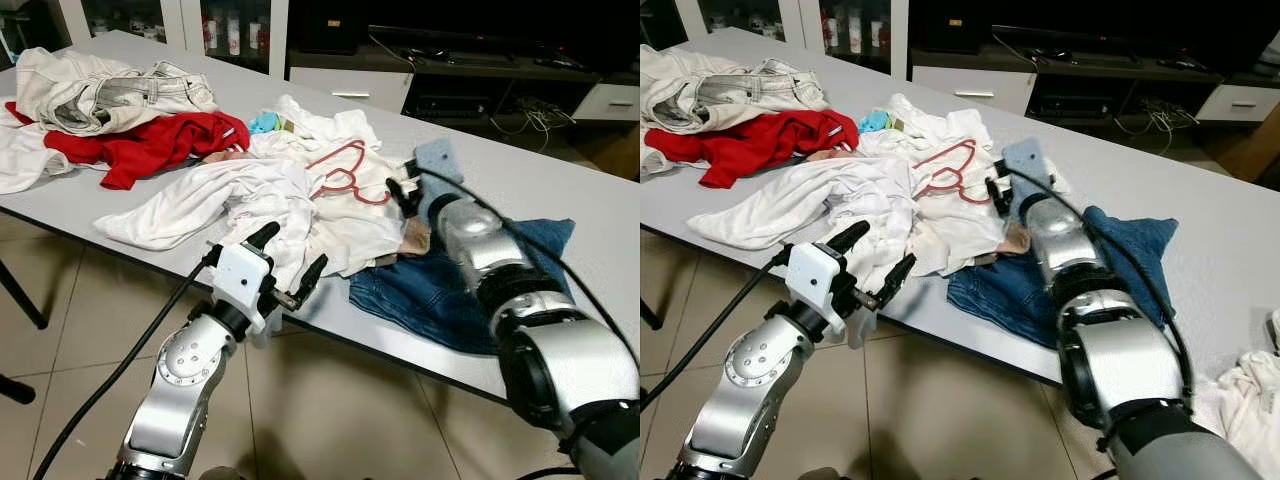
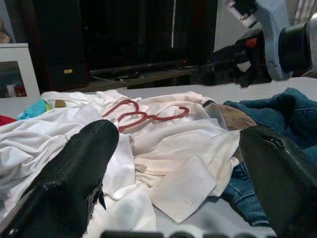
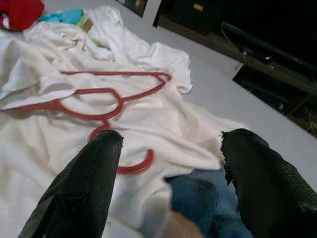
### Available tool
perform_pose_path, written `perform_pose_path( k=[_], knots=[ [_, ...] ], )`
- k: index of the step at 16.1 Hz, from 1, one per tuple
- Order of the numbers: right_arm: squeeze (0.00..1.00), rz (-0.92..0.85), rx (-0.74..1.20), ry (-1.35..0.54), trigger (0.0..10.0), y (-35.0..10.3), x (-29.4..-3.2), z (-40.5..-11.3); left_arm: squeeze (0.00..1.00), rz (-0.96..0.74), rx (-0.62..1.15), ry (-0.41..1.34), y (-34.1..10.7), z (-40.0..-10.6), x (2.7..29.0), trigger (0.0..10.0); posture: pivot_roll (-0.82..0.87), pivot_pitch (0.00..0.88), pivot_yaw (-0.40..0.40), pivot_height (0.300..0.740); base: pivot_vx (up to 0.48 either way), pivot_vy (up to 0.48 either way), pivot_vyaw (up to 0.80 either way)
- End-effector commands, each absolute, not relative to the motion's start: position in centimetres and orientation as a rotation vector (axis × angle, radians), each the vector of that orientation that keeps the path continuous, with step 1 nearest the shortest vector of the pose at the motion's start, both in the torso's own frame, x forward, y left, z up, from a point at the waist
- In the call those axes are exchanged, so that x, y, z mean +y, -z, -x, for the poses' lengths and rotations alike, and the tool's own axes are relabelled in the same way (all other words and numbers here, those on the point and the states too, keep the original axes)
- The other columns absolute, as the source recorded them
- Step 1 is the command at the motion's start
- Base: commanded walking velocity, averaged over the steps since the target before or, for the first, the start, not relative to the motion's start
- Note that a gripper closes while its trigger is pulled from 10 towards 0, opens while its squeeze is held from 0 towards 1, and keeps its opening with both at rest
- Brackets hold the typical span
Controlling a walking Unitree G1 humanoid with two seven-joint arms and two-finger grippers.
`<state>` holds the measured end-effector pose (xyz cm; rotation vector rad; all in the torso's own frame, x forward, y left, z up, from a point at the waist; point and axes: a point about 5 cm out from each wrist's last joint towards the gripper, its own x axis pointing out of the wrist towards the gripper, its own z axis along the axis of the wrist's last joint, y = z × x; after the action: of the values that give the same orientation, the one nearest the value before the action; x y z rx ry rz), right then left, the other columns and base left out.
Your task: Hang hanger
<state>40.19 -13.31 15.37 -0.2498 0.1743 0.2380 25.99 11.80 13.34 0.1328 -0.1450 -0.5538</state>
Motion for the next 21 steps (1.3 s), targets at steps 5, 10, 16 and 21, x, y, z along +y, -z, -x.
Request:
perform_pose_path(
  k=[5,10,16,21],
  knots=[
    [0.00,0.137,0.105,-0.219,10.0,-17.0,-12.8,-40.7,0.00,-0.094,-0.136,0.535,-13.7,-25.3,11.5,10.0,0.15,0.000,-0.121,0.740,0.000,0.000,0.00],
    [0.00,0.006,0.003,-0.154,10.0,-16.1,-15.1,-39.7,0.00,0.013,-0.148,0.437,-14.6,-26.4,12.2,10.0,0.13,0.000,-0.099,0.740,0.000,0.000,0.00],
    [0.00,-0.035,-0.116,-0.050,10.0,-15.7,-18.1,-37.2,0.00,0.127,-0.149,0.439,-15.3,-29.3,11.2,10.0,0.00,0.000,-0.044,0.740,0.000,0.000,0.00],
    [0.00,-0.012,-0.101,-0.051,10.0,-15.6,-18.8,-36.4,0.00,0.138,-0.155,0.467,-15.1,-29.4,10.3,10.0,0.01,0.000,-0.056,0.740,0.000,0.000,0.00]
  ],
)
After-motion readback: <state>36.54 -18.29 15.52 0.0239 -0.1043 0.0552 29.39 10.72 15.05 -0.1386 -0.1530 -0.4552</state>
